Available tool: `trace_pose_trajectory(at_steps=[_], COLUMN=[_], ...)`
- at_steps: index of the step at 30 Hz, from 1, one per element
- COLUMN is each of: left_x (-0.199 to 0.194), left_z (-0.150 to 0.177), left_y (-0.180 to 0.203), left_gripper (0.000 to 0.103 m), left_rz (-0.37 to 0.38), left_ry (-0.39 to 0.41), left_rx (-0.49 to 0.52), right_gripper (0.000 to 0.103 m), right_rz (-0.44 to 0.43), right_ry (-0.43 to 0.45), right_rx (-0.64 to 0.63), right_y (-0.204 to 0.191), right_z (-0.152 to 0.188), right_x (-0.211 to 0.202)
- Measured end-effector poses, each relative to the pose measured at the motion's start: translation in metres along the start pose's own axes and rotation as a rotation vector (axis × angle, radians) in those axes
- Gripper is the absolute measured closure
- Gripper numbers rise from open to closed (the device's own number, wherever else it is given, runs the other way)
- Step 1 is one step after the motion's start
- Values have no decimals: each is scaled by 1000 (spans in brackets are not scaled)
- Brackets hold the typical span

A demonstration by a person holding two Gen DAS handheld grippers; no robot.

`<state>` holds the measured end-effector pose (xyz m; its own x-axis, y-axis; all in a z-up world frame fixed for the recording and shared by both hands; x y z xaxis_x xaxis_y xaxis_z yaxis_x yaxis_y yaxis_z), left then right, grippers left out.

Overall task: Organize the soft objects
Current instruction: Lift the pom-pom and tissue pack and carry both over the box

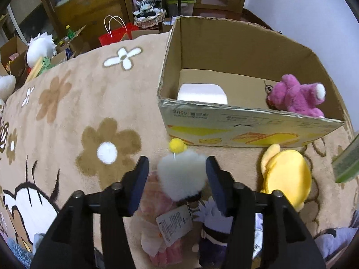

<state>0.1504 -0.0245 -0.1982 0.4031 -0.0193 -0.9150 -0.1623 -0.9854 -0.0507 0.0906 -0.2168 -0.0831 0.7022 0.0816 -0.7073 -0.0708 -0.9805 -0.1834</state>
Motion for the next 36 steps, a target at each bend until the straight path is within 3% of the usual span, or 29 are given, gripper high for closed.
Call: trace_pose_trajectory(at_steps=[8,11,14,19,25,36], left_x=[33,46,45,38,0,-104], left_z=[11,14,14,13,1,-31], left_y=[8,9,13,12,5,1], left_gripper=[52,62,77,80,80,80], left_rz=[-42,-61,-74,-68,-56,-23], left_ry=[-85,-119,-105,-92,21,334], left_rx=[48,43,60,52,-1,-15], right_gripper=[46,46,46,46,46,46], right_rz=[-20,-25,-25,-31,-35,-38], right_ry=[-8,-10,-18,-11,33,149], right_rx=[19,24,22,24,2,-15], right_y=[3,3,4,4,1,-6], right_z=[-3,-3,-2,-2,-7,-36], right_x=[5,6,7,7,-1,-22])
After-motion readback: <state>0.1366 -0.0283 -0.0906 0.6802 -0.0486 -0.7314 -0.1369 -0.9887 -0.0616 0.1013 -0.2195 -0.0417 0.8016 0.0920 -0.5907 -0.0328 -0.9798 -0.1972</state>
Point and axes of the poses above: each gripper's, at about its wrist camera, not at the fingertips, and x roughly the way its jaws point, y to its right, z to its underside, the point moved 10 cm from there along x, roughly the way its jaws point, and after that the axes turned 2 degrees about x, right-handed, at the moved point
